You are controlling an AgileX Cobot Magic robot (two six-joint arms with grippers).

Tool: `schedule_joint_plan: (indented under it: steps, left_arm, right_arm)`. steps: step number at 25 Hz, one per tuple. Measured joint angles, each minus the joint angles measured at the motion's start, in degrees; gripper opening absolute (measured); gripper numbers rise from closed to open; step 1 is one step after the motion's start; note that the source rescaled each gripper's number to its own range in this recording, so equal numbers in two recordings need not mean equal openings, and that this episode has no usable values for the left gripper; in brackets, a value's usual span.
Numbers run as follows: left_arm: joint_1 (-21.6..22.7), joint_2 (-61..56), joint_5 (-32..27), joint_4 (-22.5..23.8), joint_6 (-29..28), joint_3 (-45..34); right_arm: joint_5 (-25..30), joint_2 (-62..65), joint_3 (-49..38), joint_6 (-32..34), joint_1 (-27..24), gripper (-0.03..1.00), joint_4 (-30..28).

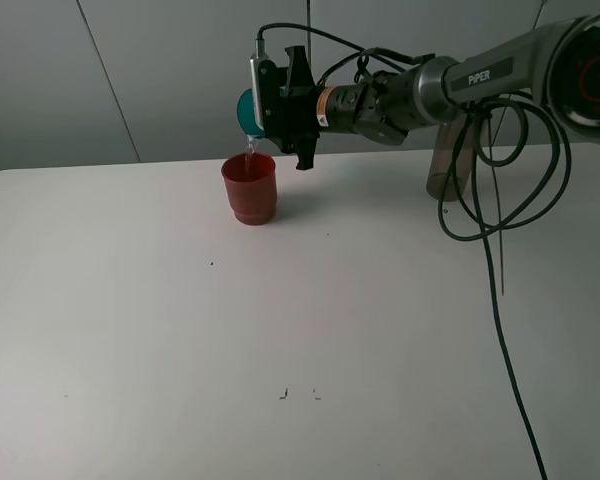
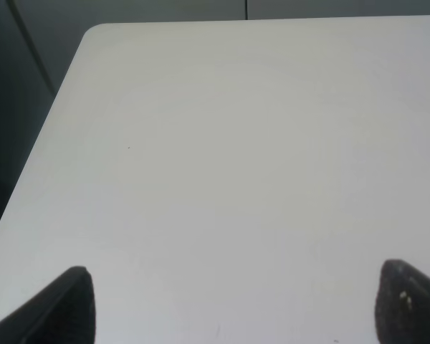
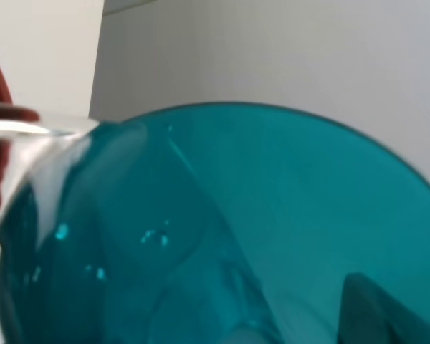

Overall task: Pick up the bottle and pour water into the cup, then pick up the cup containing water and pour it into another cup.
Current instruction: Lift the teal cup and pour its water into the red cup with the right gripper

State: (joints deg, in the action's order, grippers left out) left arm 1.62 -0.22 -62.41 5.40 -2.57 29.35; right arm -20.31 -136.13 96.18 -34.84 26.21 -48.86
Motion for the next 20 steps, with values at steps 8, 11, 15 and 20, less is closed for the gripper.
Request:
schedule_joint_plan:
  steps: [8,11,15,20]
  left_arm:
    - [0.0,0.0,0.0,0.0,0.0,0.0]
    - [0.0,0.0,0.0,0.0,0.0,0.0]
    - [0.0,0.0,0.0,0.0,0.0,0.0]
    - [0.0,0.0,0.0,0.0,0.0,0.0]
  right_arm:
    - [-0.4,0.0,0.9,-4.0,0.0,0.07,0.0]
    - [-0.4,0.0,1.8,-4.9,0.0,0.07,0.0]
    - [-0.8,0.0,2.3,-6.2,0.0,0.07,0.0]
    - [-0.8,0.0,2.3,-9.6,0.0,0.07,0.0]
